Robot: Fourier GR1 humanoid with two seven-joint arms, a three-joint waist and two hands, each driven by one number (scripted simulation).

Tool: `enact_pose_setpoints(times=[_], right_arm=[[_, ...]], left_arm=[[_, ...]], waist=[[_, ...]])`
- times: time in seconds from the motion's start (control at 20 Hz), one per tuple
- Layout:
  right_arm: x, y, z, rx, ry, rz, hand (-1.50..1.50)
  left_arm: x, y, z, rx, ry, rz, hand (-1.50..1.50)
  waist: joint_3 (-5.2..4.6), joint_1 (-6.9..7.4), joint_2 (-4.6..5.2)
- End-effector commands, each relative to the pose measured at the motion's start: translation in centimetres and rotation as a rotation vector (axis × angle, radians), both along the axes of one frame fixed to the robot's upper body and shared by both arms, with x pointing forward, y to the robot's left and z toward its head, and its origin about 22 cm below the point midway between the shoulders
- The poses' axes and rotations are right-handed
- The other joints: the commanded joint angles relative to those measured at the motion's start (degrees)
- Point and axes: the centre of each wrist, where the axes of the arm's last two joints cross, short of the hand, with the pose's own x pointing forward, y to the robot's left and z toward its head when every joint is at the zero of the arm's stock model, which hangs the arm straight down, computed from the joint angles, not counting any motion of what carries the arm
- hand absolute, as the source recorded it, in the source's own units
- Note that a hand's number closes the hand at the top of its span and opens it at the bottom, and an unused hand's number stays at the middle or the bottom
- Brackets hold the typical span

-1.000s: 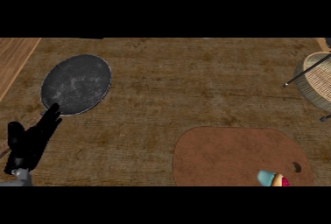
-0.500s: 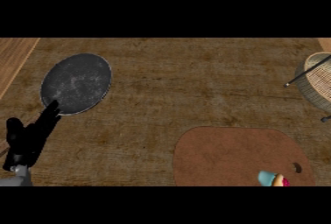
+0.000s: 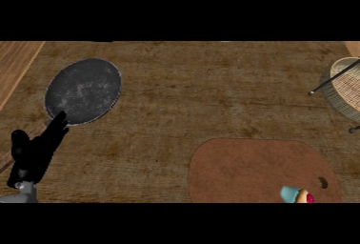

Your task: Pick the tomato from the cutting board and place it in the tiered basket

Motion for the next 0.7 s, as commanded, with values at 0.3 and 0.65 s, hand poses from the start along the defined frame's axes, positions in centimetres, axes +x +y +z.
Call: enact_pose_setpoints(times=[0.3,0.65], right_arm=[[-0.5,-0.7,3.1,-0.004,0.223,-0.011,1.50],[-1.3,-2.6,-0.8,0.373,0.282,-0.197,-1.50]], left_arm=[[0.6,1.2,0.2,0.005,-0.008,0.007,0.00],[0.7,0.5,0.9,0.017,-0.006,-0.003,0.00]], waist=[[-0.05,-0.26,0.06],[0.11,-0.50,0.05]])
